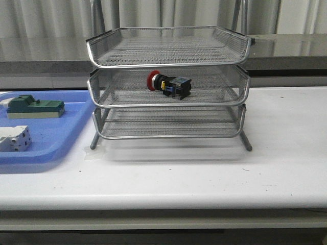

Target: Place button on rack with both arms

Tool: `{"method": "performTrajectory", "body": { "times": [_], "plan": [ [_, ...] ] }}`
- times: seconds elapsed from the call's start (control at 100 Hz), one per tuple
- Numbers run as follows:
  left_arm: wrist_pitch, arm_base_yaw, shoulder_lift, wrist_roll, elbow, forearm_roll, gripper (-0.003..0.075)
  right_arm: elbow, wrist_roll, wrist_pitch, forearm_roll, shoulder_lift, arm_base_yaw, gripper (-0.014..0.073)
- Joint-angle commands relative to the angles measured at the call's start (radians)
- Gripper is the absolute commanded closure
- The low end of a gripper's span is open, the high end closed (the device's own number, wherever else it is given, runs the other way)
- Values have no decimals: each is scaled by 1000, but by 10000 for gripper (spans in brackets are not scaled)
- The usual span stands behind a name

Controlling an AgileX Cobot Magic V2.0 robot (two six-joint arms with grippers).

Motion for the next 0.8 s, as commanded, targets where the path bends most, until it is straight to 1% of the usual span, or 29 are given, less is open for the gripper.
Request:
{"method": "performTrajectory", "body": {
  "times": [0.0, 0.2, 0.79],
  "plan": [
    [-74, 3, 8, -6, -28, -14, 741, 2, 0, -52, 14, -70, -9, 652],
    [-74, 3, 8, -6, -28, -14, 741, 28, 0, -41, 14, -148, -9, 652],
    [-74, 3, 8, -6, -28, -14, 741, 28, 0, -40, 14, -149, -9, 652]
  ]
}}
